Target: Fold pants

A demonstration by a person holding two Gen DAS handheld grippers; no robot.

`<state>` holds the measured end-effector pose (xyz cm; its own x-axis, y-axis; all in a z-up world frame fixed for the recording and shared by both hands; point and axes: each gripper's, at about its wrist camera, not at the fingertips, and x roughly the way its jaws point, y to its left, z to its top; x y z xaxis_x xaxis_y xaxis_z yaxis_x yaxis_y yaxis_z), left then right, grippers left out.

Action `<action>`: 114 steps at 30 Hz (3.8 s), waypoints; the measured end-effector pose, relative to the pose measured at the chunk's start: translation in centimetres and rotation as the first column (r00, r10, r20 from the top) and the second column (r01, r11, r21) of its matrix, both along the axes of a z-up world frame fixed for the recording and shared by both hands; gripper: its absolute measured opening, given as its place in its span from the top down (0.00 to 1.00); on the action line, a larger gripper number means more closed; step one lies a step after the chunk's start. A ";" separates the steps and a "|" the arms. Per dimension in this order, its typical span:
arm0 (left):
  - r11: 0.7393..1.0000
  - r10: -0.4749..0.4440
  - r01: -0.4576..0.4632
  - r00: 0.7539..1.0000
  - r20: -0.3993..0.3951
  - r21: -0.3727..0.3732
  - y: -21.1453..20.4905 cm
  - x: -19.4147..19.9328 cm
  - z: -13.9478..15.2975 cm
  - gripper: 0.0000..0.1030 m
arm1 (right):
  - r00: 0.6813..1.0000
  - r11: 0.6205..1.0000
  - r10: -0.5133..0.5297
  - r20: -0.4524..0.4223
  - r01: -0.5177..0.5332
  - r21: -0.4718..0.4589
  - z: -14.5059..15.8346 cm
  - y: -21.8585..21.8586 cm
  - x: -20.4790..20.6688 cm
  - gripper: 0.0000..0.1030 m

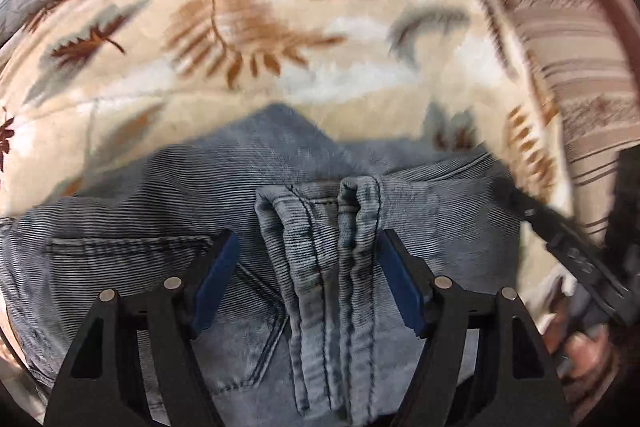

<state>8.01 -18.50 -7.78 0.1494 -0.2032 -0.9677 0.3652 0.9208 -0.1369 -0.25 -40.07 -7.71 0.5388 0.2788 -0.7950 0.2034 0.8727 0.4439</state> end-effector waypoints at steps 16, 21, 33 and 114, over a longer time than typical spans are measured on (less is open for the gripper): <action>0.990 0.131 -0.125 0.986 0.098 -0.068 23.3 4.0 9.0 0.28 | 0.927 0.923 0.366 0.083 -0.350 -0.163 6.3 17.5 -2.5 0.44; 0.933 0.267 -0.282 0.959 -0.094 -0.225 32.7 4.8 5.7 0.28 | 0.785 0.767 0.619 0.015 -0.600 -0.225 5.0 31.3 -3.2 0.46; 0.946 0.156 -0.211 0.962 -0.222 -0.248 33.3 6.9 0.4 0.28 | 0.636 0.504 0.758 -0.146 -0.713 -0.487 1.7 46.4 -5.1 0.34; 0.827 -0.539 0.542 0.840 0.062 -0.153 -1.2 -0.1 9.0 0.46 | 0.978 0.926 0.030 0.208 -0.105 0.363 2.5 7.3 -12.4 0.82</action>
<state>7.88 -19.71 1.23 -0.0148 -0.4049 -0.9143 0.8014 0.5420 -0.2530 -12.60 -32.78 -5.21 0.6416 0.5736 -0.5092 0.0266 0.6469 0.7622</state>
